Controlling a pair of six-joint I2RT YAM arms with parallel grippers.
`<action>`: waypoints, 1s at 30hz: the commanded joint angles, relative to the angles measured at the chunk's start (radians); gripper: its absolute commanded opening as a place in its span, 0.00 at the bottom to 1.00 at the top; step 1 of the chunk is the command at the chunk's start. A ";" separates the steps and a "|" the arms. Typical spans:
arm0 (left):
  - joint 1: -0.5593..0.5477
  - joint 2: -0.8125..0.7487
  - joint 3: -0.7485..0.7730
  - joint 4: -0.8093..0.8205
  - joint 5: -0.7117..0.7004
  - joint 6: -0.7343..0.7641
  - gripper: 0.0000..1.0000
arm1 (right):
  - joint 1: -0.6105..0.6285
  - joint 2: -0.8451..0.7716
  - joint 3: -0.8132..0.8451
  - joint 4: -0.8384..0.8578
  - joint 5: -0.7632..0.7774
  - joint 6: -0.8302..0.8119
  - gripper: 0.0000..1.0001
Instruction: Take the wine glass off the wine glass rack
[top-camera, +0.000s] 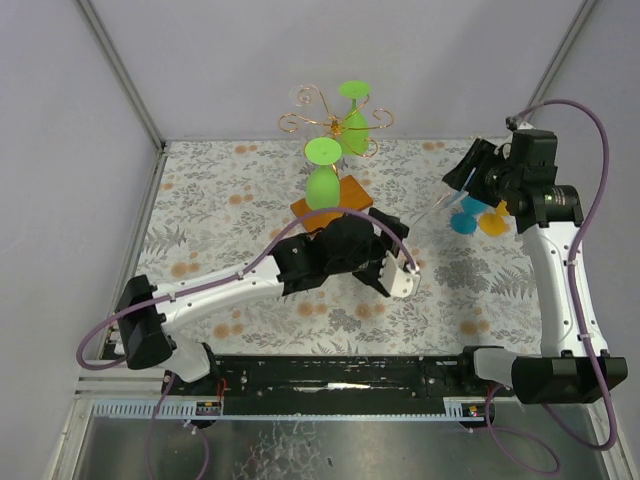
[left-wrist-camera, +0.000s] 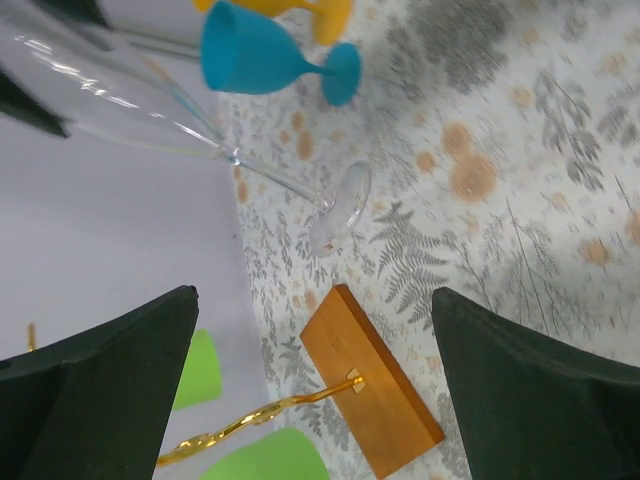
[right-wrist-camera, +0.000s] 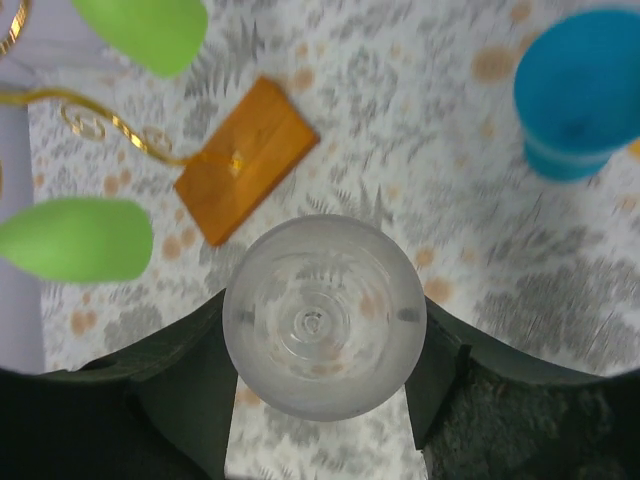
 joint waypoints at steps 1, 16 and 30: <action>0.019 0.024 0.143 0.023 -0.034 -0.279 1.00 | -0.001 -0.012 -0.056 0.334 0.136 -0.083 0.14; 0.104 0.106 0.710 -0.200 0.119 -0.823 1.00 | 0.080 0.060 -0.307 0.794 0.298 -0.262 0.19; 0.471 0.173 0.855 -0.200 0.329 -1.383 1.00 | 0.143 0.123 -0.475 1.043 0.484 -0.399 0.21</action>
